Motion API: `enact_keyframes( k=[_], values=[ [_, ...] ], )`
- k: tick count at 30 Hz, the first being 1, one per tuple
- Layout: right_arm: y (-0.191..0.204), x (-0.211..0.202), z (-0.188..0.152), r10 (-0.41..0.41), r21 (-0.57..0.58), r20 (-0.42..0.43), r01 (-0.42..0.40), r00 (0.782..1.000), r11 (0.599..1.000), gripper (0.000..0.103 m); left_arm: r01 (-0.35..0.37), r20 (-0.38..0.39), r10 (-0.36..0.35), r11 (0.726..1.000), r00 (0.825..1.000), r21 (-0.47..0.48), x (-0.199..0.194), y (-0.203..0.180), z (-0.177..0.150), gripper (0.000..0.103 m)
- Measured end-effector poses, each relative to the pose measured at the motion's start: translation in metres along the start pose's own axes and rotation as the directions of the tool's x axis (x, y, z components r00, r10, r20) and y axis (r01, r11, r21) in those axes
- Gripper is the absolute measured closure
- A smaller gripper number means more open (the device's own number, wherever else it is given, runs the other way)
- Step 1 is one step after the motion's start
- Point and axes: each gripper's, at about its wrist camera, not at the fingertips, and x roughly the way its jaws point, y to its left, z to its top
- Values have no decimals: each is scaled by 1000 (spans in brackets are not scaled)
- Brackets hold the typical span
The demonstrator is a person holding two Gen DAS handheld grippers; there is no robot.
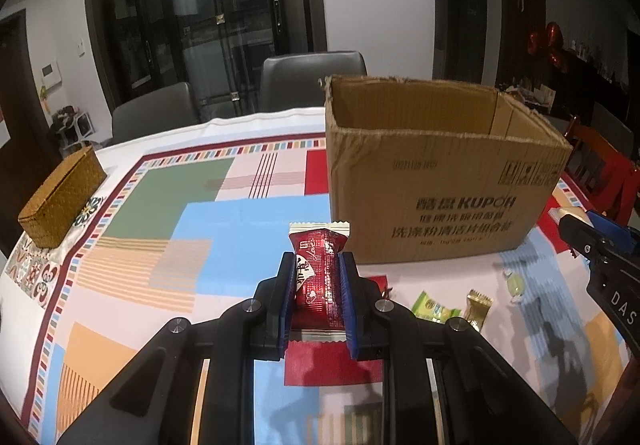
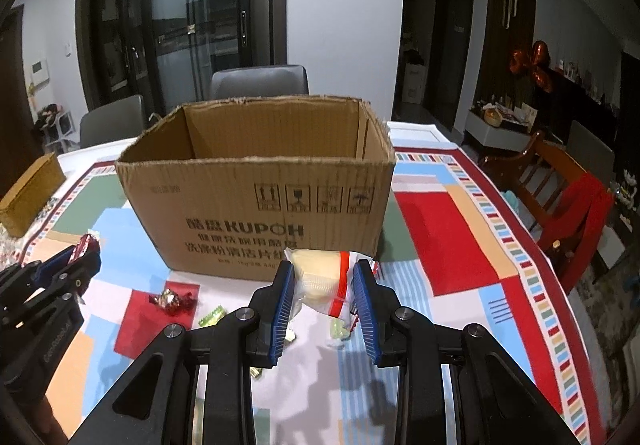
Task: Organize snacks
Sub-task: 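Lift and carry the red bar and cake packet over the box with both tools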
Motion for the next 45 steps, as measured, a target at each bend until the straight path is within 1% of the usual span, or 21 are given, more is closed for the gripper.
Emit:
enact_keyframes(
  k=[12,24,36,45],
  values=[
    [-1,-8,20,8,1,49,-8,999,1000,71,14,39,-14,1000,999,2,-11,-4,22,81],
    [-5,-13,42,8,-3,99,-8,995,1000,71,33,96,-34,999,995,14,-21,-12,49,81],
    [-5,-8,62,16,-17,131,-14,991,1000,71,68,139,-73,997,988,39,-23,-20,77,81],
    [-6,0,76,17,-25,151,-13,988,1000,71,82,163,-91,995,982,64,-18,-27,96,81]
  ],
)
